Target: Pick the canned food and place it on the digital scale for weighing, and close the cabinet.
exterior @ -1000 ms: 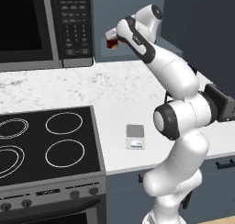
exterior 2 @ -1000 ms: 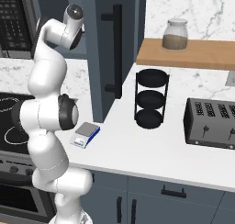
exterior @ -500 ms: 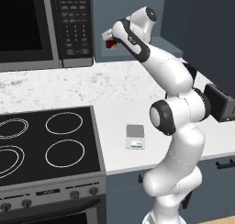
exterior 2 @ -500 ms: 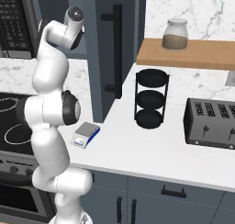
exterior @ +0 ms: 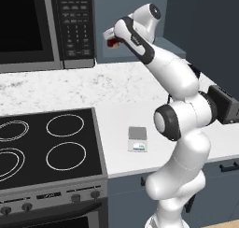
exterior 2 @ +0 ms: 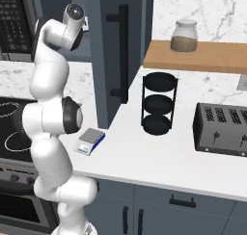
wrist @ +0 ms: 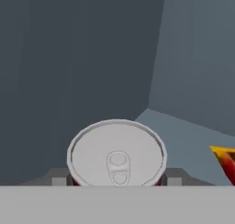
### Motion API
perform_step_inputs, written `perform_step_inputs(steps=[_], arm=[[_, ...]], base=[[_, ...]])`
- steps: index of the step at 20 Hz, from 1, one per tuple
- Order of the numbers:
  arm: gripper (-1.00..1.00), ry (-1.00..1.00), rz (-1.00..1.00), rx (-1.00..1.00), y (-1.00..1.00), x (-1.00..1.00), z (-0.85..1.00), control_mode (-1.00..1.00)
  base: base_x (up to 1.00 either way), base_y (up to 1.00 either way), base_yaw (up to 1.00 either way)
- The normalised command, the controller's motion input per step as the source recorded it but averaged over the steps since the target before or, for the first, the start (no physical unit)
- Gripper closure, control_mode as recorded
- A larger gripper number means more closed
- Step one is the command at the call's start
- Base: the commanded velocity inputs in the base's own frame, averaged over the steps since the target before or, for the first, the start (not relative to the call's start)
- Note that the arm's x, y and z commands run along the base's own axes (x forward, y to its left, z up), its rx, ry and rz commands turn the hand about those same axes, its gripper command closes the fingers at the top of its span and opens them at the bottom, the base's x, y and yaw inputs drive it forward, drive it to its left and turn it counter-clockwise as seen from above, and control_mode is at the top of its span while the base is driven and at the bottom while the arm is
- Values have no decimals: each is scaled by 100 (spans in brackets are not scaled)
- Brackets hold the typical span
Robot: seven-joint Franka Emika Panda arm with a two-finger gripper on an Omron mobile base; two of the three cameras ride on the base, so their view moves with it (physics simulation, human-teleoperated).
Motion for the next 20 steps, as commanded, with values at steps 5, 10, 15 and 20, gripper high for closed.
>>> perform_step_inputs(steps=[5,10,15,20], arm=[[100,-13,0,0,-3,-100,1,-100],[100,-3,-6,1,-14,-100,-2,-100],[100,7,-14,0,-12,-100,-36,-100],[100,5,-14,4,-32,-100,-97,-100]], base=[[0,0,0],[0,0,0],[0,0,0],[0,0,0]])
